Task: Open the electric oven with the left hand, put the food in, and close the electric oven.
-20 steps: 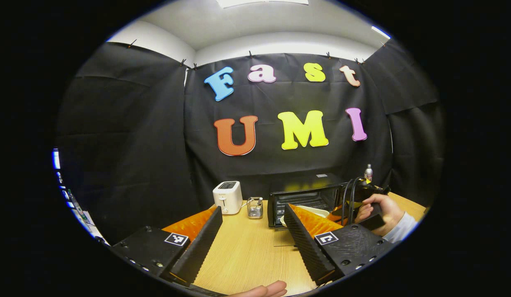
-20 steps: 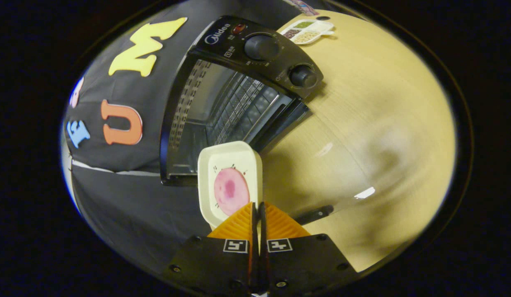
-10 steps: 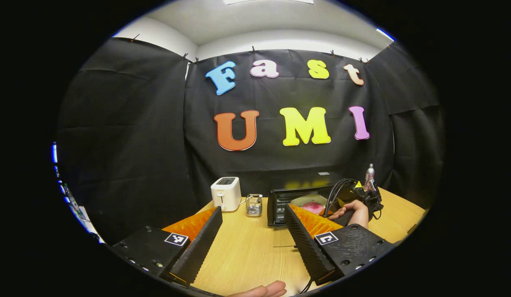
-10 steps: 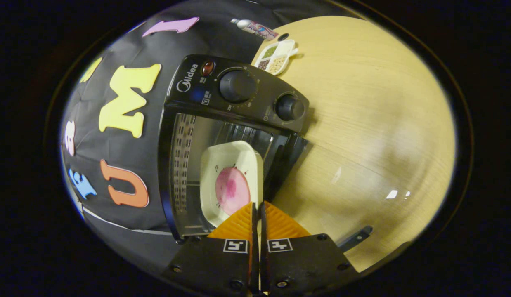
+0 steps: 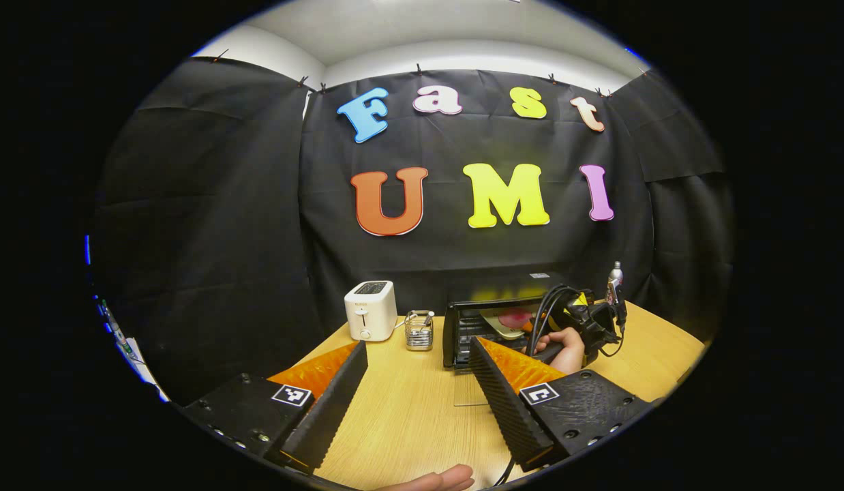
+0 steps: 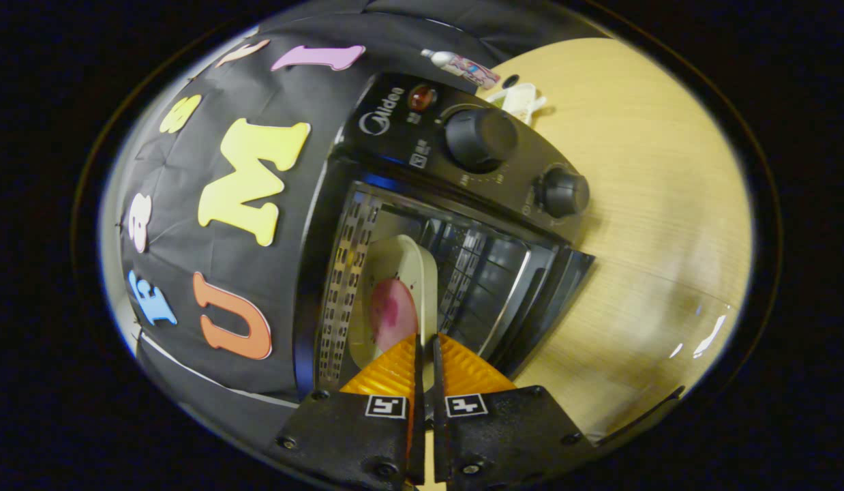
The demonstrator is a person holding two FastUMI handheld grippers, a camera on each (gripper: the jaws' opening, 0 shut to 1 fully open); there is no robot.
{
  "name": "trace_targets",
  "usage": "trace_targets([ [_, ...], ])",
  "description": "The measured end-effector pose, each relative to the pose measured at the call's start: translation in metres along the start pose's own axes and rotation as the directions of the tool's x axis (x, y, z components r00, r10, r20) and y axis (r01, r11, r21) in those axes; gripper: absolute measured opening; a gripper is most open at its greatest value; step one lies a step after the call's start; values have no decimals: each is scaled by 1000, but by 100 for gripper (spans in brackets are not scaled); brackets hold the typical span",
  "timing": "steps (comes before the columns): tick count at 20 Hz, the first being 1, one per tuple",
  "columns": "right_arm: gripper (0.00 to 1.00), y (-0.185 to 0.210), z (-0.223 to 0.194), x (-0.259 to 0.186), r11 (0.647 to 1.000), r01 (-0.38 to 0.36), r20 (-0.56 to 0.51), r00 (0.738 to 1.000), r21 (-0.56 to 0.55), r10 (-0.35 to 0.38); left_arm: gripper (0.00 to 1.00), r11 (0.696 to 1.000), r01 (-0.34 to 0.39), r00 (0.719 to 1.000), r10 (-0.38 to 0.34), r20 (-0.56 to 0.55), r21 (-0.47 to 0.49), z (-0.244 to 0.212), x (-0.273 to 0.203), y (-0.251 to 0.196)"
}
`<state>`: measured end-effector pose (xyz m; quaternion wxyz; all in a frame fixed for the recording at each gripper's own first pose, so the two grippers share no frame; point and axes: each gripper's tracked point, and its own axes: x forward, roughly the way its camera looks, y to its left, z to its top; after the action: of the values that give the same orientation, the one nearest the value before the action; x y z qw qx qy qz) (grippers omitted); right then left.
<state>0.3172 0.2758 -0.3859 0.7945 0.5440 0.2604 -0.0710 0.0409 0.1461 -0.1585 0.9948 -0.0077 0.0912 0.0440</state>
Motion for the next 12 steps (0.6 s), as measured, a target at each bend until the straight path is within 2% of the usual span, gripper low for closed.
trace_targets([
  [2, 5, -2, 1, 7, 1000, -1, 25, 1000, -27, 2, 95, 1000, -2, 1000, 2, 10, 2, 2, -6, 1],
  [3, 10, -7, -2, 10, 999, 8, 22, 1000, -37, -7, 95, 1000, 0, 1000, 0, 15, 2, 4, -5, 0],
  [5, 12, -15, -9, 16, 999, 20, 3, 1000, -44, -20, 95, 1000, 9, 1000, -9, 23, 3, 5, -6, -1],
  [8, 6, -13, -15, 17, 995, -15, 14, 1000, -99, 17, 95, 1000, 11, 1000, -11, 24, -2, 4, -7, -1],
  [10, 18, -8, -11, 10, 986, -23, 57, 998, -167, 33, 95, 1000, 3, 1000, -3, 20, -9, 4, -8, 1],
  [11, 28, -8, -9, 7, 980, -18, 79, 996, -199, 34, 95, 1000, -1, 1000, 1, 18, -17, 4, -8, 1],
  [12, 32, -8, -8, 1, 971, -11, 91, 995, -238, 33, 95, 1000, -5, 1000, 5, 17, -28, 3, -8, 0],
])
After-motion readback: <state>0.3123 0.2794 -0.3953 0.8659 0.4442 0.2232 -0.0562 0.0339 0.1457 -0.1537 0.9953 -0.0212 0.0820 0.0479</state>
